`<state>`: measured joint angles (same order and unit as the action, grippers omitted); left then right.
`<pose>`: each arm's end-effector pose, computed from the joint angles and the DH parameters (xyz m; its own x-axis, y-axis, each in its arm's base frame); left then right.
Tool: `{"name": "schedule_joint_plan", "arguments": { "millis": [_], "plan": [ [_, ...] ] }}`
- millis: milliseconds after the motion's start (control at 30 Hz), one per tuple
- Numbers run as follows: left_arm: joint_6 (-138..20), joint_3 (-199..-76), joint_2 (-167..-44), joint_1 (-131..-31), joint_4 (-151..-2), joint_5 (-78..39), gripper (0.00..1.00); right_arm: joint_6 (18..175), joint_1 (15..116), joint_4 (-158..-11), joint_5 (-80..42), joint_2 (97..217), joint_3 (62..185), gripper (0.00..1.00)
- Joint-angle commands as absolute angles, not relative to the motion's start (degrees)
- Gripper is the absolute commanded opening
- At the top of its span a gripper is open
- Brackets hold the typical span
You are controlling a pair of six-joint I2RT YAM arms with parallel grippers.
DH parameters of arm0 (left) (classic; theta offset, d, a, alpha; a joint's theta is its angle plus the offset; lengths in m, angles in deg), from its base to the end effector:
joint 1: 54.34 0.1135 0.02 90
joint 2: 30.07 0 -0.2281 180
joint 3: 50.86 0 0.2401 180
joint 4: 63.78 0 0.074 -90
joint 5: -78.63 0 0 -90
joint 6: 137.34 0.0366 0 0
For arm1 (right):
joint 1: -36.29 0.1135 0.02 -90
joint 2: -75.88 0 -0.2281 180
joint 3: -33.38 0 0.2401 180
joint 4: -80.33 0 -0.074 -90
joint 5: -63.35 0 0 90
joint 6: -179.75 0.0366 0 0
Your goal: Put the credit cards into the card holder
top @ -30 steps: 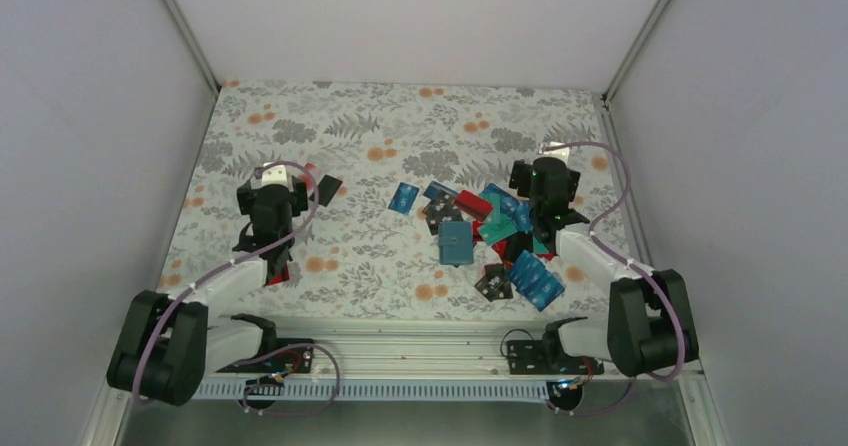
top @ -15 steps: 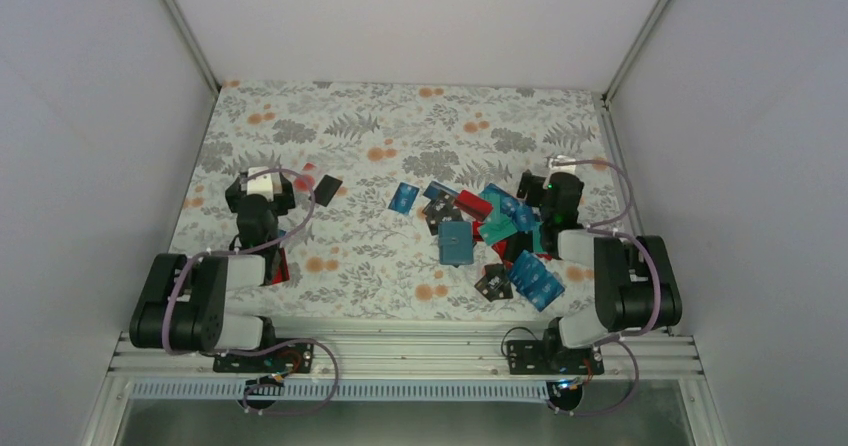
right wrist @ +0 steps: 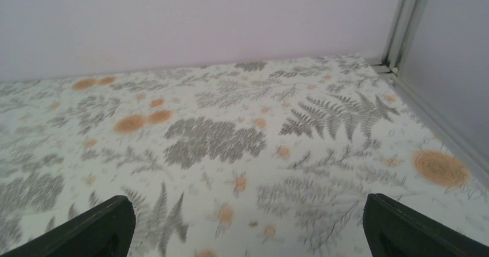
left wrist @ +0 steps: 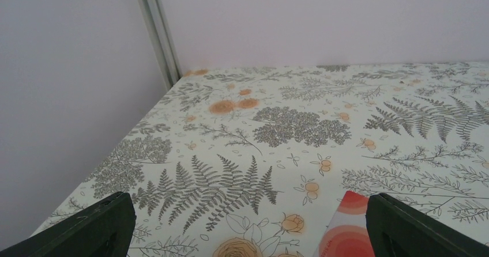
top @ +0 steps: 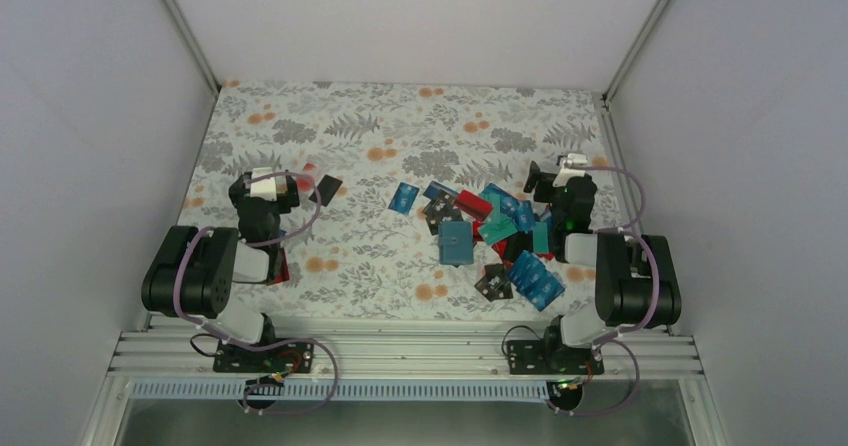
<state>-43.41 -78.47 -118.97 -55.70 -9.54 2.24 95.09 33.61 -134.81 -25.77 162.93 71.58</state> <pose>0.2398 0.0029 0.1175 -0.1368 0.0699 -0.9881 -0.2015 0.9747 0.0968 0.2734 -0.0122 0.1343 -0.2328 0.1041 -0.9670 0.0537 0.9941 0.0940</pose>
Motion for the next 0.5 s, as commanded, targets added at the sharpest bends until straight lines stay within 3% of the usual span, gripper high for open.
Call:
{"name": "schedule_joint_plan", "arguments": {
  "millis": [0,467],
  "plan": [
    [-43.2,-78.4,-118.9,-55.7,-5.5,1.2,1.0,91.8,35.5,-150.7,-25.6,162.6,65.1,1.0],
    [-43.3,-78.4,-119.0,-55.7,-5.4,1.0,1.0,90.3,34.9,-148.0,-21.1,162.7,66.1,1.0]
  ]
}}
